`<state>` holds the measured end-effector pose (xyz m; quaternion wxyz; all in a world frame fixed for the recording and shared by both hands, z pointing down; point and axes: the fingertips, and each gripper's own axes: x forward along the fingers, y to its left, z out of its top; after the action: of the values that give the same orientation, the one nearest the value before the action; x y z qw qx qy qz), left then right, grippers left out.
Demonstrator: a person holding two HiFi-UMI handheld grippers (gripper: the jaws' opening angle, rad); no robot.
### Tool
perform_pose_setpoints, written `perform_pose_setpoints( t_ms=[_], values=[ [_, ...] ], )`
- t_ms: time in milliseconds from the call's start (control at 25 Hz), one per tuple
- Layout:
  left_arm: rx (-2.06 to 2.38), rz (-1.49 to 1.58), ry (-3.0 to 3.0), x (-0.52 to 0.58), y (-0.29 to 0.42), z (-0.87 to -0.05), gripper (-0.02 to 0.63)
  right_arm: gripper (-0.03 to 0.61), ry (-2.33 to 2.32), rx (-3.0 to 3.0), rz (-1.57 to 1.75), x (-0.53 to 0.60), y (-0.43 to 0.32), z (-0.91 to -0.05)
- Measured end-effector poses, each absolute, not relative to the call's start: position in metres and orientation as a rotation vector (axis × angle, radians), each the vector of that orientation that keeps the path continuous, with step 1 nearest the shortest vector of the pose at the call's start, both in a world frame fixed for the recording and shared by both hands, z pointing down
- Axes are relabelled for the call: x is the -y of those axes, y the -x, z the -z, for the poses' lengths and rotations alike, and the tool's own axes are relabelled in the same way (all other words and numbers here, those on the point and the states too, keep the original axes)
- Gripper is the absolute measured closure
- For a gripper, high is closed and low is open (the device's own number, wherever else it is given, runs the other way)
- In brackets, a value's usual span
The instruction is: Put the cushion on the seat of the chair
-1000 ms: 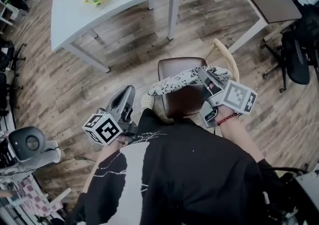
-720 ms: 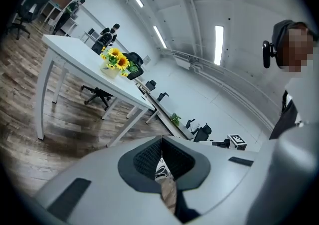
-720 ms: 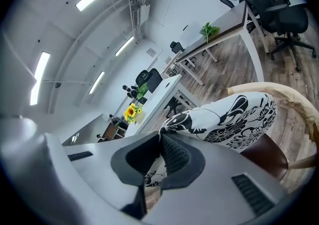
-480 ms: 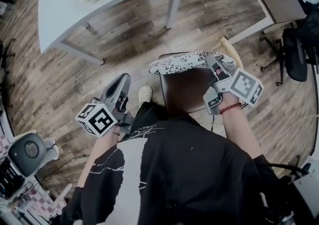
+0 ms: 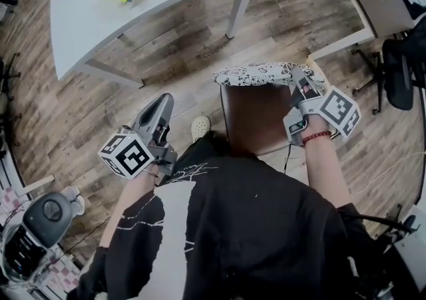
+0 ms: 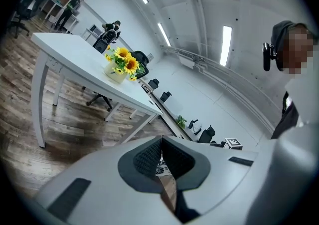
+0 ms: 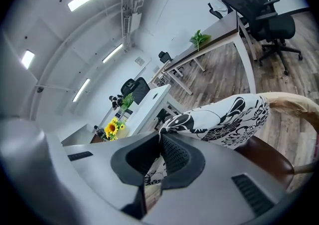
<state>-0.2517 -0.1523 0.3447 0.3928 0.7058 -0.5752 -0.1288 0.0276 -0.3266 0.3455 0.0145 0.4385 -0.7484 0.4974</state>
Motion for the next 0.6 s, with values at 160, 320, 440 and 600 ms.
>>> perform_pose_setpoints(
  t_ms=[160, 320, 440, 600],
  values=[
    [1.437, 0.315, -1.81, 0.164, 0.263, -0.343, 0.598, 0.557, -1.436, 2.304, -1.556, 0.332, -0.033, -0.35],
    [1.409, 0.302, -1.837, 0.18, 0.27, -0.341, 0.598, 0.557, -1.492, 2.229, -1.554, 0.324, -0.042, -0.362],
    [1.363, 0.292, -1.866, 0.193, 0.268, -0.341, 0.598, 0.557, -1.528, 2.163, -1.592, 0.308, -0.05, -0.376],
    [1.286, 0.276, -1.906, 0.212, 0.261, -0.342, 0.598, 0.557, -1.604, 2.071, -1.62, 0.29, -0.067, -0.391]
  ],
)
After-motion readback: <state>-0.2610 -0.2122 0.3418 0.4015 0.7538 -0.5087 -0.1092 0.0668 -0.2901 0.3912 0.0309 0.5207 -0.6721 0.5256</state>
